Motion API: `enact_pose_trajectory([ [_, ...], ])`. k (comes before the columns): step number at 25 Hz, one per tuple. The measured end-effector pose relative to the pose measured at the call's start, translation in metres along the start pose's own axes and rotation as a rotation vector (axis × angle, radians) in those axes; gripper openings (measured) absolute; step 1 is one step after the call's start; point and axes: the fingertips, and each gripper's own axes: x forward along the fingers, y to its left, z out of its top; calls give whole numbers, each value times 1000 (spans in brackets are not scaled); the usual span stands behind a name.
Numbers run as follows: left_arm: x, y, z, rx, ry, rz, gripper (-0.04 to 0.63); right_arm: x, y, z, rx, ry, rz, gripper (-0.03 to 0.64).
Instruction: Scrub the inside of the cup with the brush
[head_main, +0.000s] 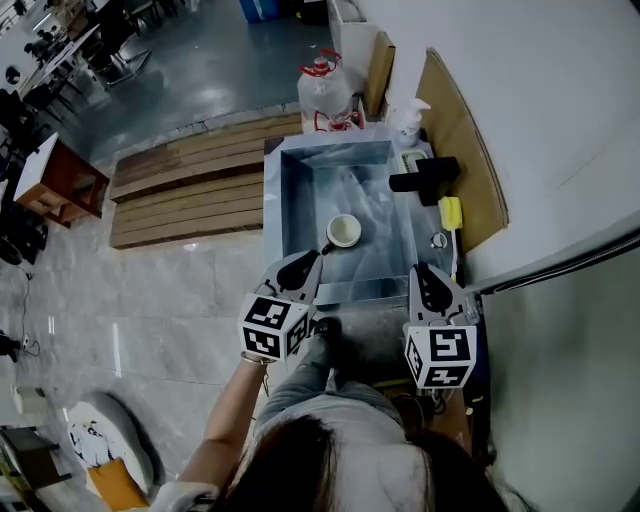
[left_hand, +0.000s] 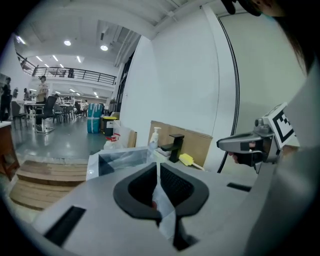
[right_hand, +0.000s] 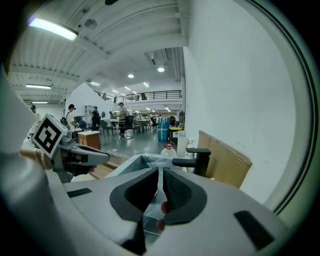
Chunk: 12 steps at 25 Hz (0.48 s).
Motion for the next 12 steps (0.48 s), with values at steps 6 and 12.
enact_pose_trajectory([
  [6, 34, 16, -22, -2, 95, -45, 37, 18, -19, -16, -4, 69, -39, 37],
  [12, 67, 34, -47, 6, 203, -70, 61, 34, -38, -38, -1, 144, -78, 65],
])
